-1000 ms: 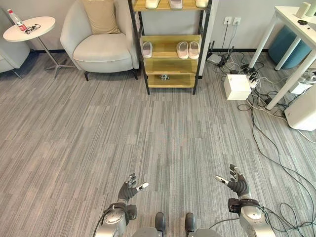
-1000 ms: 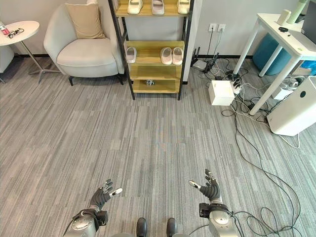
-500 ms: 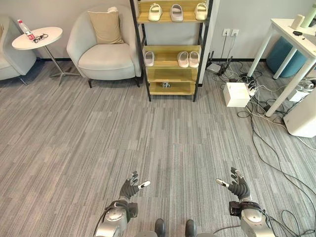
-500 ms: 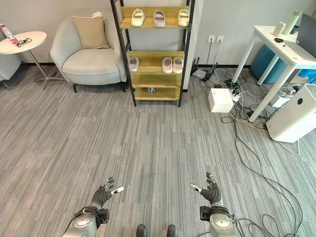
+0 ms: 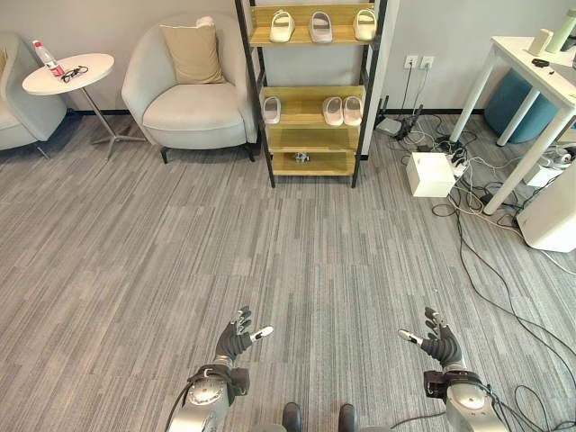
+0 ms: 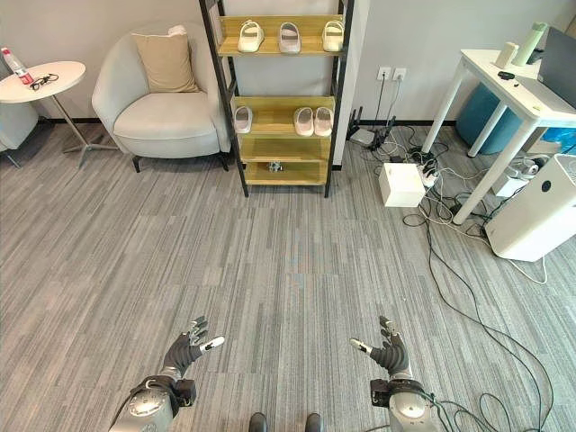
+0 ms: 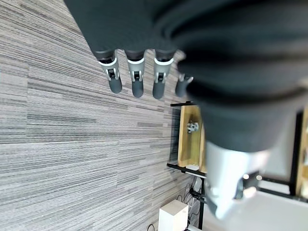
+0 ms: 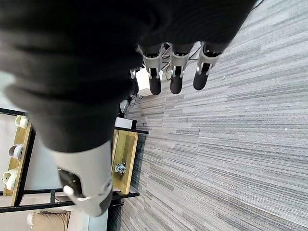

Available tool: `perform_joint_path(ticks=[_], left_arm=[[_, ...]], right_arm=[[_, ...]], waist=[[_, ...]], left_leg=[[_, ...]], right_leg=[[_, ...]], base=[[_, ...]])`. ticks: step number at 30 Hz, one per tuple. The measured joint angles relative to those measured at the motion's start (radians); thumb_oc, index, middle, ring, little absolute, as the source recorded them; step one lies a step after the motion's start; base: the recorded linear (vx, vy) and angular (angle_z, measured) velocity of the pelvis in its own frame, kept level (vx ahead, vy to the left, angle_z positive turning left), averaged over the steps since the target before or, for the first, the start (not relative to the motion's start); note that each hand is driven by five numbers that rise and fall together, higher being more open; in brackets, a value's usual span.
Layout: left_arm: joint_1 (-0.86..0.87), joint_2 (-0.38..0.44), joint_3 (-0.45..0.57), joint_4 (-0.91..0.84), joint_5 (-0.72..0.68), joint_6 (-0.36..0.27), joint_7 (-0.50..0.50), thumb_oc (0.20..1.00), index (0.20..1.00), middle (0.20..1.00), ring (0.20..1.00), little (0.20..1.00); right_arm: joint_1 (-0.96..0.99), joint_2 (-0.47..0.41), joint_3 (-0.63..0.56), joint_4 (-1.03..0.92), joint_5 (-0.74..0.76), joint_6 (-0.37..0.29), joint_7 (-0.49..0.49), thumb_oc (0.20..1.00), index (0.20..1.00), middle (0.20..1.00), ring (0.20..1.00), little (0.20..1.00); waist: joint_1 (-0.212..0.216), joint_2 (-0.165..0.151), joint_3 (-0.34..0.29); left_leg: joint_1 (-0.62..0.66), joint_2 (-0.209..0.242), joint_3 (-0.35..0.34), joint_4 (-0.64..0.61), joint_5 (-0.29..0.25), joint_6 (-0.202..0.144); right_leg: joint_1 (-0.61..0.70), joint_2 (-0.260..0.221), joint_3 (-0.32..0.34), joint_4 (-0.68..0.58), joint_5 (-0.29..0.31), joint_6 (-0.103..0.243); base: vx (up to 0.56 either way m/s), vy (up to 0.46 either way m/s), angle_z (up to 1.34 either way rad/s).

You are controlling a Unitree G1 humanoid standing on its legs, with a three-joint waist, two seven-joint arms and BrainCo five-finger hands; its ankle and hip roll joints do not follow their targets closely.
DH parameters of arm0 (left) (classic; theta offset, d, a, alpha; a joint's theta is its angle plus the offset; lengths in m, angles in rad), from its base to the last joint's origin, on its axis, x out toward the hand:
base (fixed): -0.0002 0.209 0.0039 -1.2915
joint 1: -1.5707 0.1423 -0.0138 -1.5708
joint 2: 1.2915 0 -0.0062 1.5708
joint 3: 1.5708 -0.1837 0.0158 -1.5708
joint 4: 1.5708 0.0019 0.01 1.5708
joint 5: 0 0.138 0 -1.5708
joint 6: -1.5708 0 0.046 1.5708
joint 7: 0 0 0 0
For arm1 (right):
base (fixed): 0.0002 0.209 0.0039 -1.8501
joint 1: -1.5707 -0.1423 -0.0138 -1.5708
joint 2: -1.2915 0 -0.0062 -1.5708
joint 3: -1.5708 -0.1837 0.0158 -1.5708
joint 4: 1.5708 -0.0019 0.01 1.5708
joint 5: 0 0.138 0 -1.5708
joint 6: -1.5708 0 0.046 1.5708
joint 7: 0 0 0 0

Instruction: Arrange the slippers neatly on the shoe rack.

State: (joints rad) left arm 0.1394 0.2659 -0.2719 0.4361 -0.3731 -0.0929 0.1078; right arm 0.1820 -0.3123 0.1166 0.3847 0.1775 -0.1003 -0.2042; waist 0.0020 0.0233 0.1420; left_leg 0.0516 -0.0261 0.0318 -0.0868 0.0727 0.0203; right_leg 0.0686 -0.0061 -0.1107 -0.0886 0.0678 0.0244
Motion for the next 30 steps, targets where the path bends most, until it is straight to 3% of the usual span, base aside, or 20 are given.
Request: perform_joint_path(ticks=[14,19,20,21,22,23,25,26,28,30], left_arm=[[0.024,0.002,0.03,-0.003,0.0,0.003,0.002,1.0,1.0,1.0,1.0,1.0],[0.003,0.071,0.039,-0.085,0.044,0.001,-0.002,1.0,1.0,1.0,1.0,1.0],[-0.004,0.08,0.04,-0.098,0.045,-0.003,-0.004,1.0,1.0,1.0,1.0,1.0],[-0.02,0.086,0.041,-0.102,0.045,-0.005,-0.013,1.0,1.0,1.0,1.0,1.0],[-0.036,0.088,0.042,-0.1,0.047,-0.005,-0.019,1.0,1.0,1.0,1.0,1.0],[-0.04,0.086,0.044,-0.098,0.047,-0.005,-0.023,1.0,1.0,1.0,1.0,1.0],[-0.053,0.087,0.045,-0.091,0.047,-0.005,-0.032,1.0,1.0,1.0,1.0,1.0],[-0.056,0.08,0.045,-0.092,0.047,-0.005,-0.032,1.0,1.0,1.0,1.0,1.0],[-0.064,0.085,0.049,-0.087,0.043,-0.005,-0.031,1.0,1.0,1.0,1.0,1.0],[-0.083,0.085,0.071,-0.079,0.043,-0.005,-0.032,1.0,1.0,1.0,1.0,1.0]], right_arm=[[0.017,-0.001,0.026,0.0,0.0,0.001,0.011,1.0,1.0,1.0,1.0,1.0],[-0.005,-0.028,0.019,-0.003,-0.001,0.001,0.02,1.0,1.0,1.0,1.0,1.0],[-0.019,-0.046,0.019,-0.003,-0.002,0.001,0.021,1.0,1.0,1.0,1.0,1.0],[-0.047,-0.067,0.002,-0.004,-0.004,0.001,0.023,1.0,1.0,1.0,1.0,1.0],[-0.048,-0.068,-0.02,-0.004,-0.005,0.002,0.023,1.0,1.0,1.0,1.0,1.0],[-0.059,-0.074,-0.027,-0.004,-0.01,0.002,0.023,1.0,1.0,1.0,1.0,1.0],[-0.065,-0.075,-0.053,-0.02,-0.022,0.003,0.023,1.0,1.0,1.0,1.0,1.0],[-0.046,-0.076,-0.069,-0.041,-0.022,0.005,0.021,1.0,1.0,1.0,1.0,1.0],[-0.049,-0.074,-0.069,-0.041,-0.021,0.005,0.021,1.0,1.0,1.0,1.0,1.0],[-0.045,-0.075,-0.07,-0.04,-0.025,0.004,0.02,1.0,1.0,1.0,1.0,1.0]], waist=[[0.003,-0.006,0.029],[0.004,-0.023,0.078],[0.007,-0.021,0.091],[0.001,-0.007,0.123],[-0.014,-0.017,0.137],[-0.014,-0.016,0.156],[-0.025,-0.023,0.183],[-0.03,-0.029,0.185],[-0.032,-0.041,0.181],[-0.045,-0.046,0.179]], left_leg=[[-0.015,0.0,0.008,0.0,-0.006,-0.003],[-0.049,-0.003,0.013,0.007,0.001,0.009],[-0.062,-0.001,0.022,0.007,-0.003,0.016],[-0.064,0.012,0.034,0.007,0.007,0.018],[-0.057,0.003,0.029,0.007,-0.012,0.036],[-0.044,0.006,0.029,0.007,-0.022,0.035],[-0.024,-0.004,0.026,0.008,-0.031,0.037],[-0.016,-0.012,0.017,0.001,-0.036,0.038],[-0.01,-0.015,0.009,0.009,-0.051,0.032],[-0.013,-0.014,-0.017,0.02,-0.07,0.02]], right_leg=[[-0.023,0.0,0.01,0.0,0.002,0.002],[-0.07,-0.002,0.022,0.032,0.015,-0.006],[-0.113,-0.002,0.027,0.092,0.004,0.007],[-0.171,-0.005,0.028,0.206,-0.037,0.053],[-0.209,-0.017,0.033,0.297,-0.064,0.077],[-0.248,-0.02,0.025,0.4,-0.075,0.085],[-0.388,-0.061,0.024,0.646,-0.128,0.138],[-0.407,-0.108,0.016,0.503,-0.146,0.134],[-0.403,-0.143,-0.001,0.311,-0.127,0.126],[-0.392,-0.164,-0.005,0.145,-0.082,0.154]], base=[[0.01,0.03,-0.02],[-0.04,0.108,-0.08],[0.06,0.111,-0.17],[0.11,0.097,-0.12],[0.22,0.105,-0.08],[0.27,0.022,-0.11],[0.32,-0.045,0.11],[0.47,-0.161,0.31],[0.44,-0.197,0.15],[0.54,-0.315,0.38]])
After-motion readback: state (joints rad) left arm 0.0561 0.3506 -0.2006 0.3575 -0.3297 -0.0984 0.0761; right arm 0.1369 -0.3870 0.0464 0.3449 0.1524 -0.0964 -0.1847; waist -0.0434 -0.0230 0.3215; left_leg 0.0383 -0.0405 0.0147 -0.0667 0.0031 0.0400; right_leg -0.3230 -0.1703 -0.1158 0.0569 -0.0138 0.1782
